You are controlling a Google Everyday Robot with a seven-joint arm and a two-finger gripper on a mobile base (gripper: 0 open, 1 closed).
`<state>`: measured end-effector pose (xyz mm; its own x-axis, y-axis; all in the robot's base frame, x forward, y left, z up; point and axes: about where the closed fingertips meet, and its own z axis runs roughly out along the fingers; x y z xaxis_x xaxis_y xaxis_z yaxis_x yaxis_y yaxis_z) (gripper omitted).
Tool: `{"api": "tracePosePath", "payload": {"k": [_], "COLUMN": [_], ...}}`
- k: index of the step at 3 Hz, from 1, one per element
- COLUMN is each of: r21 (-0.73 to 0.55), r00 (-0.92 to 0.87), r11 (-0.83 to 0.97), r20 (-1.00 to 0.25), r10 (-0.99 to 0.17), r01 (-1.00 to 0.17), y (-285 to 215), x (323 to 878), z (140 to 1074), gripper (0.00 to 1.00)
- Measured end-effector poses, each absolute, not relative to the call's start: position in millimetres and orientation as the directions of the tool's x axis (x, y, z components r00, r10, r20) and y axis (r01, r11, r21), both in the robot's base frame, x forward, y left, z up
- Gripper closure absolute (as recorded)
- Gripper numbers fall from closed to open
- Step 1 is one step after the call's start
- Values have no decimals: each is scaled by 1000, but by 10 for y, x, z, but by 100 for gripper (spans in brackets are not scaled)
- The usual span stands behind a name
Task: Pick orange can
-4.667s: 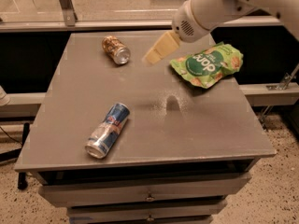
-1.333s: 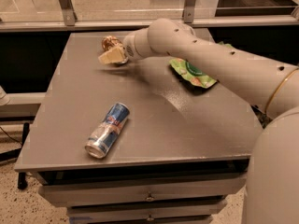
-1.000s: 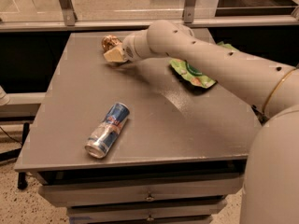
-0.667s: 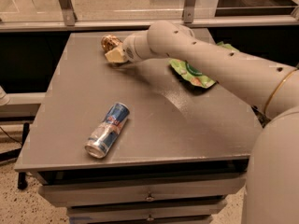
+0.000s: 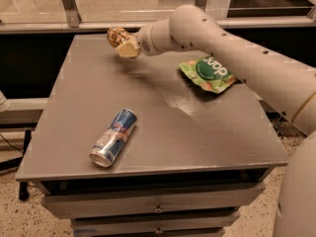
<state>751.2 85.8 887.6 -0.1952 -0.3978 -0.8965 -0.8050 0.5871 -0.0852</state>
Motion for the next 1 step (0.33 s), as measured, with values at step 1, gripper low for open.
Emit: {"api": "tracePosePath", "payload": {"k": [1], "r21": [-56], "r00": [-137], "r11": [538], "r20": [-940], "r10": [-313], "r01": [-841], "y": [703], "x": [7491], "z": [9427], "gripper": [100]}}
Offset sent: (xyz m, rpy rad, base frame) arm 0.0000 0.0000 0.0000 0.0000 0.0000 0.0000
